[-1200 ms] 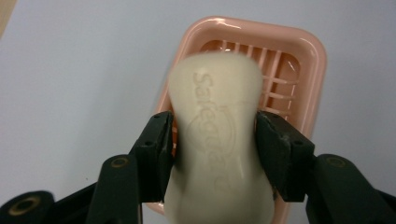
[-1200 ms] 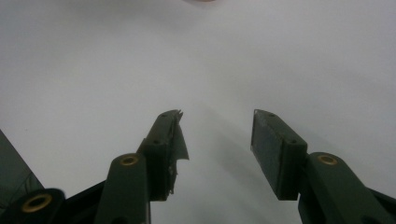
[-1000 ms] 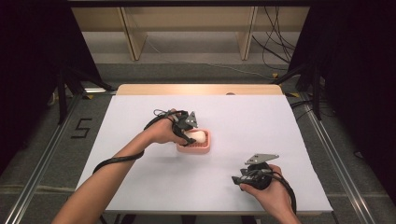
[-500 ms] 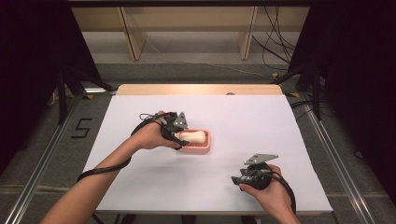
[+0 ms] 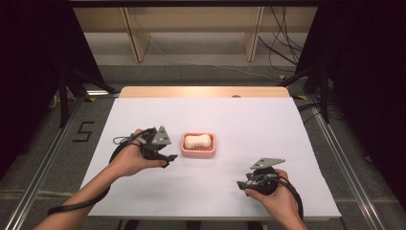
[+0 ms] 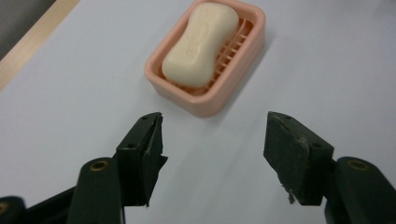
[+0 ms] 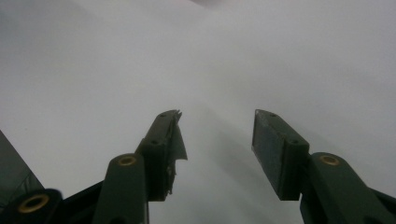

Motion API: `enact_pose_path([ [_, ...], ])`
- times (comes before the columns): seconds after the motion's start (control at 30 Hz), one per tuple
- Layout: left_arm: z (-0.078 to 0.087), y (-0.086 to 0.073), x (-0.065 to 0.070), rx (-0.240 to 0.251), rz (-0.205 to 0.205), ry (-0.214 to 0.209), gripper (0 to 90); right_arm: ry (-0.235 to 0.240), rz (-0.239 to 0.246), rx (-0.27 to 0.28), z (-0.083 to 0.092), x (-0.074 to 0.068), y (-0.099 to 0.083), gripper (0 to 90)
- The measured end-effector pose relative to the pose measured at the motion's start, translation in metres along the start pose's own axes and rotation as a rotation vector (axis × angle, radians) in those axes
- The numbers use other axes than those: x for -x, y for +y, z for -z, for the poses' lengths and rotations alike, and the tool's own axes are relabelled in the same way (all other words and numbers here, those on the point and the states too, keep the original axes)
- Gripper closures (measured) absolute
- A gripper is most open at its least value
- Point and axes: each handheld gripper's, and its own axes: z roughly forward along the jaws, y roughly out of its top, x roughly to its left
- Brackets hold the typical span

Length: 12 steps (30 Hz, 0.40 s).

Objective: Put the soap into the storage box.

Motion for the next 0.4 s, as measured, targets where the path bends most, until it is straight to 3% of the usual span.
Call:
enact_pose_path([
  [0.1,0.009,-0.018,0.008,0.000,0.018,0.007,36.8,-0.006,0.023,0.014,-0.001,0.001,0.000,51.5],
  [0.13,0.014,-0.031,0.013,-0.006,0.031,-0.003,36.7,-0.009,0.039,0.019,-0.002,0.002,0.000,51.4],
  [0.27,0.021,-0.051,0.022,0.009,0.064,-0.012,36.8,-0.010,0.039,0.017,-0.002,0.002,0.000,51.3],
  [0.3,0.026,-0.061,0.027,0.017,0.075,-0.006,36.8,-0.009,0.035,0.015,-0.001,0.002,0.000,51.1],
  [0.4,0.031,-0.071,0.032,0.038,0.091,0.009,36.6,-0.005,0.016,0.002,-0.001,0.000,0.000,50.9],
])
